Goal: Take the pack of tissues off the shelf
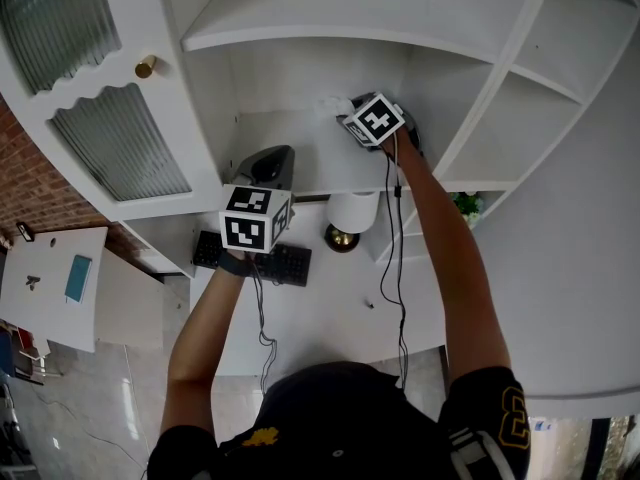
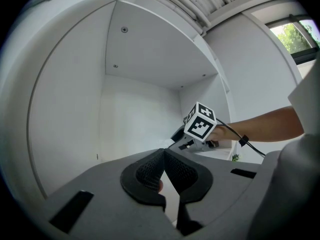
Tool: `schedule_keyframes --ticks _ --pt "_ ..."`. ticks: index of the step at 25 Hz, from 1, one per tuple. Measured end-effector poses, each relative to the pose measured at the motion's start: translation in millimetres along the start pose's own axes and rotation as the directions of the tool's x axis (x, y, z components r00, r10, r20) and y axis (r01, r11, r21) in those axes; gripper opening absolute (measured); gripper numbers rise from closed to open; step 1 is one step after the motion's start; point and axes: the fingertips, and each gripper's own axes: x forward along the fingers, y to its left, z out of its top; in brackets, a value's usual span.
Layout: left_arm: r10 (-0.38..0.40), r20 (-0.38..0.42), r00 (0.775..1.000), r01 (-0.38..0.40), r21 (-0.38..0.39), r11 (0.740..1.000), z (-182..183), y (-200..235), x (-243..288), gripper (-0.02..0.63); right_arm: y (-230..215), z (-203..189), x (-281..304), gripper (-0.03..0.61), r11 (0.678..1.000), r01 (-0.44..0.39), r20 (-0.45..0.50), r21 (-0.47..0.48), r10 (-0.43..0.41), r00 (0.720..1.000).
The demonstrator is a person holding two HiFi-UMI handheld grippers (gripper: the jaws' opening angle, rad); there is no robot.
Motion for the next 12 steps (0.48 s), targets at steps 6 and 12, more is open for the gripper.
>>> schedule_keyframes --ticks 6,12 --pt "0.007 -0.002 1.000 -0.007 0.006 1.000 -0.4 -0.9 0.0 0.017 0.4 0.0 -0.4 0.186 1.000 0.007 -0.001 -0.009 -0.007 1.000" --pt "0.047 -0.003 0.999 -0.047 0.014 0.999 1.2 3.2 3.0 0.017 -2.7 2.7 -0.7 0.184 1.000 0.011 0.003 -0.007 -0.011 1.000"
